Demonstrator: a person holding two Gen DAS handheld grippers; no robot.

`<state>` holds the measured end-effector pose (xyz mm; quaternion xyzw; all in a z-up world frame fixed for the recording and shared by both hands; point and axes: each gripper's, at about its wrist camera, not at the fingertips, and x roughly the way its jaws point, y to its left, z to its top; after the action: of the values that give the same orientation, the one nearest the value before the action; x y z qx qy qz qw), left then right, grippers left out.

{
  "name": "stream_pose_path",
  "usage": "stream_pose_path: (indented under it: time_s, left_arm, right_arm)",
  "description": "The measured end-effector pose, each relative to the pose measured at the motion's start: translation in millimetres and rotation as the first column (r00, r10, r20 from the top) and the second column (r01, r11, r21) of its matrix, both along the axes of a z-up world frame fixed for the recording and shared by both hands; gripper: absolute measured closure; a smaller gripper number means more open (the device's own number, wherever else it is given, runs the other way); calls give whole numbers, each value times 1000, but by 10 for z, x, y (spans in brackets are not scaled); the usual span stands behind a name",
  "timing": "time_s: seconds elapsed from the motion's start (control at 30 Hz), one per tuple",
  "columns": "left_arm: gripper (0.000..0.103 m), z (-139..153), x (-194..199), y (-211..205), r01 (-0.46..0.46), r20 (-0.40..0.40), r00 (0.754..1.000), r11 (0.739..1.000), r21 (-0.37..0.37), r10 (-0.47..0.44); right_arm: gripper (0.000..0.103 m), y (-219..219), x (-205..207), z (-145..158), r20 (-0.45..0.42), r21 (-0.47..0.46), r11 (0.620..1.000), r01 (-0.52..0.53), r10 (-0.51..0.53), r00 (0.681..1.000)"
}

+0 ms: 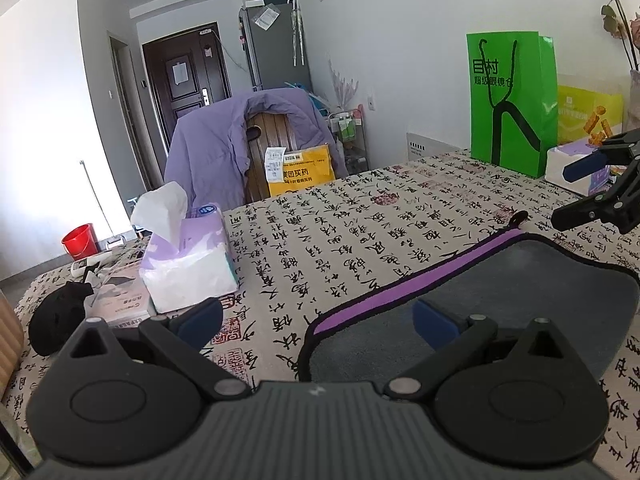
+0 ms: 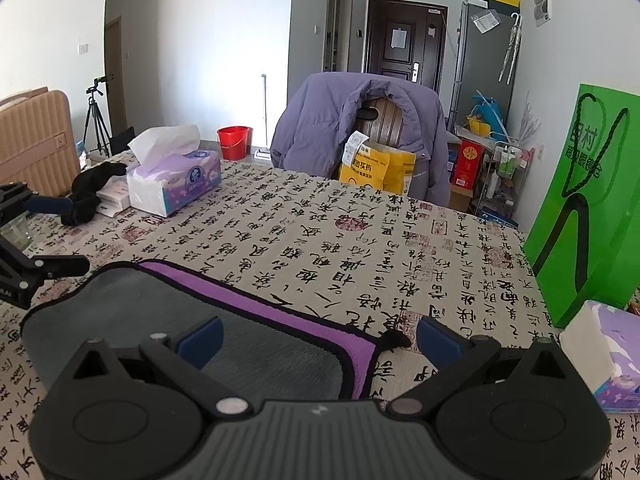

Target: Fold towel

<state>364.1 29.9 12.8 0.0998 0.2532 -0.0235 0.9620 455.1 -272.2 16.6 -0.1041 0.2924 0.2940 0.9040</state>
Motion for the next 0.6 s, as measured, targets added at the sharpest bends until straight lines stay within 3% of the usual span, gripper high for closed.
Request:
stream_pose_path:
  time_s: [0.6]
  left_arm:
    - [0,243,-451,-34,-14,55,998,1000,-22,15]
  right_arm:
    - [0,-160,-465,223,22,36,999,3,-4,1000]
